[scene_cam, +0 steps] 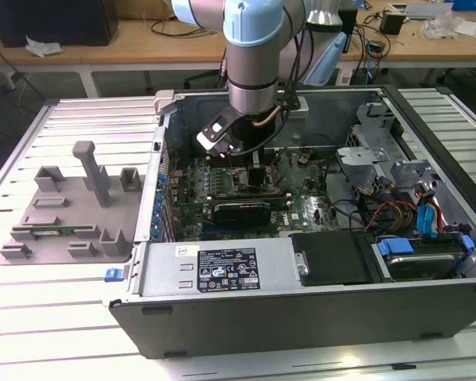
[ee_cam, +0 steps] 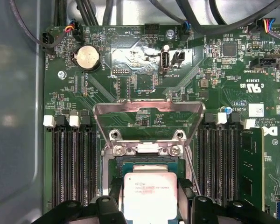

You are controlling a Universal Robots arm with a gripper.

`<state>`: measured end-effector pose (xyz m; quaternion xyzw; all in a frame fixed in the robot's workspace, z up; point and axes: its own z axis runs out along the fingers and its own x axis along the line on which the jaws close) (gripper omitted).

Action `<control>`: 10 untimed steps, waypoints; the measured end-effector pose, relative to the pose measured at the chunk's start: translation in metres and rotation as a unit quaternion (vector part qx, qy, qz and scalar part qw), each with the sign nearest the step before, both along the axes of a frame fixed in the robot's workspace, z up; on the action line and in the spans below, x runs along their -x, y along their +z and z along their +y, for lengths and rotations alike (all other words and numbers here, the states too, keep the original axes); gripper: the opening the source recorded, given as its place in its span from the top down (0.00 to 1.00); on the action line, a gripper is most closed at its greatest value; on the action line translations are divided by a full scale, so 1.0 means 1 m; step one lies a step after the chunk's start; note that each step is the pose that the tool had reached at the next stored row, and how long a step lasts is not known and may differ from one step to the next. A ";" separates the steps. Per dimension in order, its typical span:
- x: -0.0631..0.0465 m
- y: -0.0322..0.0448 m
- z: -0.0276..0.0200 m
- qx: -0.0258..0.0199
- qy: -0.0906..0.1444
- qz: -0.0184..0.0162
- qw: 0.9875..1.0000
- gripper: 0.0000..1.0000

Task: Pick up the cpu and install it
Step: 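Place the cpu into insertion slot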

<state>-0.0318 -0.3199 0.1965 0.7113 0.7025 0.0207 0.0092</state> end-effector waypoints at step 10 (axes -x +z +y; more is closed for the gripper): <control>0.000 -0.0012 0.0019 -0.001 -0.003 0.000 1.000 0.45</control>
